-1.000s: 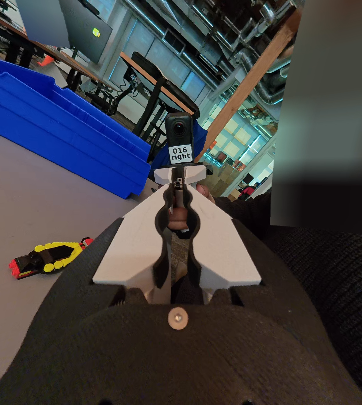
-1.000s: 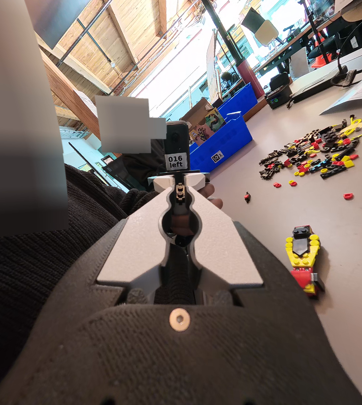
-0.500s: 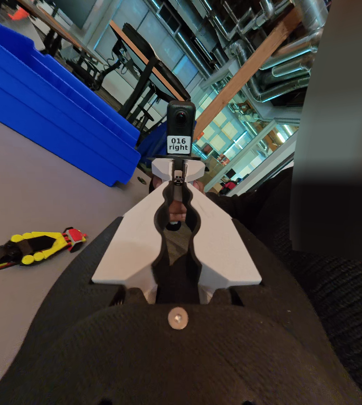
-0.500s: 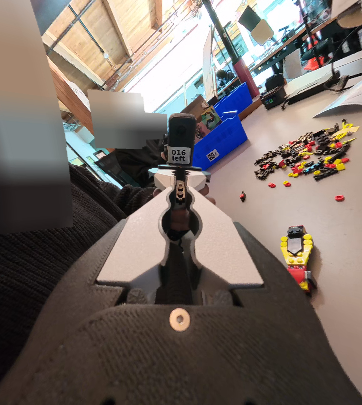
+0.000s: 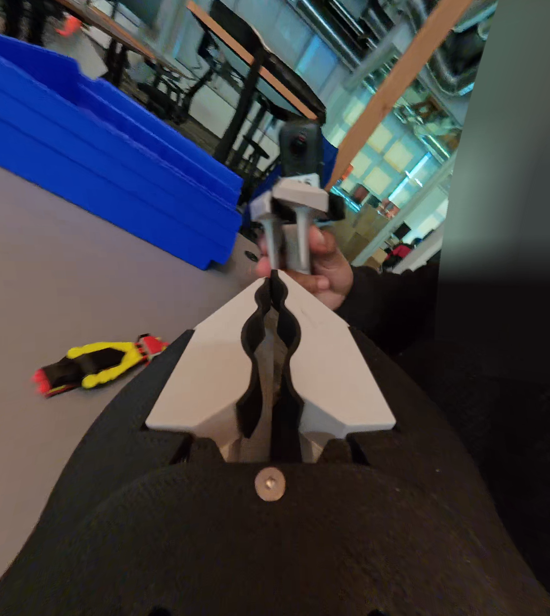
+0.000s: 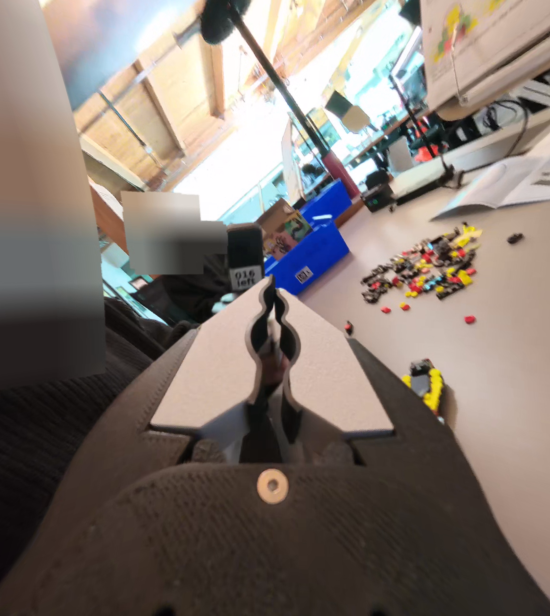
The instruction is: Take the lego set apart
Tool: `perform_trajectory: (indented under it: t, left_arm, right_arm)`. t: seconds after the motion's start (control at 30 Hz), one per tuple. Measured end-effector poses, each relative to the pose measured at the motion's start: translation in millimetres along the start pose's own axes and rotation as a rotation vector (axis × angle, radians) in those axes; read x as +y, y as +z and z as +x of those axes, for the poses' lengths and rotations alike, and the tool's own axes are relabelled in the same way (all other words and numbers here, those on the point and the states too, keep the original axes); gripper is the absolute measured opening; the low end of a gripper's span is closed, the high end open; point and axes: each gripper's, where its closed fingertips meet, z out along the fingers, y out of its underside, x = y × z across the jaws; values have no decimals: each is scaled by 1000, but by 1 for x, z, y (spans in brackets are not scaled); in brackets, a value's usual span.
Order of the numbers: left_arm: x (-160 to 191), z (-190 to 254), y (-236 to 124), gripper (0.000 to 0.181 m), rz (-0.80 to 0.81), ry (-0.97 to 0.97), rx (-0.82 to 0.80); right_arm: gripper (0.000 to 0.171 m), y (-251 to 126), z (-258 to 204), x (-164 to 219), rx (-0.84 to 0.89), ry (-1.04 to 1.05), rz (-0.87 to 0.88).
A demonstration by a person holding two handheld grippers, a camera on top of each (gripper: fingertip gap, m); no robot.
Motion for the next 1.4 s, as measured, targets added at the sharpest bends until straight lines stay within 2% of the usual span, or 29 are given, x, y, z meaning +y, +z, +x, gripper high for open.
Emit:
perform_trajectory:
  t: [0.1, 0.23, 0.33, 0.43, 0.53, 0.63, 0.7, 0.87, 0.97, 1.03, 1.13, 1.2, 1.27, 1.33, 1.4]
  left_arm:
    - [-13, -21, -12, 1, 64, -93, -43]
    - [-16, -35, -18, 1, 73, -69, -106]
    - [-15, -26, -17, 0, 68, -68, -51]
    - [11, 13, -3, 0, -82, -73, 172]
    - [60, 47, 12, 2, -338, -42, 274]
    - [103, 67, 16, 9, -548, 107, 293]
    - [124, 65, 17, 14, -639, 184, 251]
    - [152, 66, 19, 25, -738, 257, 240]
    - [170, 63, 20, 24, -806, 335, 202]
    - [171, 60, 23, 10, -807, 330, 168]
    - [164, 64, 21, 10, -787, 284, 212]
    - [147, 68, 19, 10, -726, 223, 253]
    - [118, 58, 17, 10, -622, 181, 225]
    - [79, 31, 10, 9, -495, 174, 112]
    - [34, -17, -7, 8, -356, 205, -128]
  right_arm:
    - [0, -2, 11, 3, 28, 15, -8]
    - [0, -1, 16, 11, 54, -45, -75]
    - [0, 1, 15, 17, 63, -134, -132]
    - [0, -1, 18, 17, 101, -218, -145]
    - [1, 1, 22, 23, 129, -287, -182]
    - [3, 4, 22, 33, 127, -314, -224]
    - [4, 6, 20, 37, 113, -310, -231]
    - [9, 7, 17, 37, 94, -276, -216]
    - [12, 8, 17, 38, 91, -270, -213]
    - [13, 9, 17, 39, 91, -272, -220]
    - [15, 10, 17, 40, 97, -281, -225]
    - [14, 9, 18, 37, 110, -293, -213]
    - [15, 6, 21, 31, 134, -307, -192]
    - [15, 3, 25, 27, 151, -306, -177]
    - [18, 3, 28, 28, 154, -294, -178]
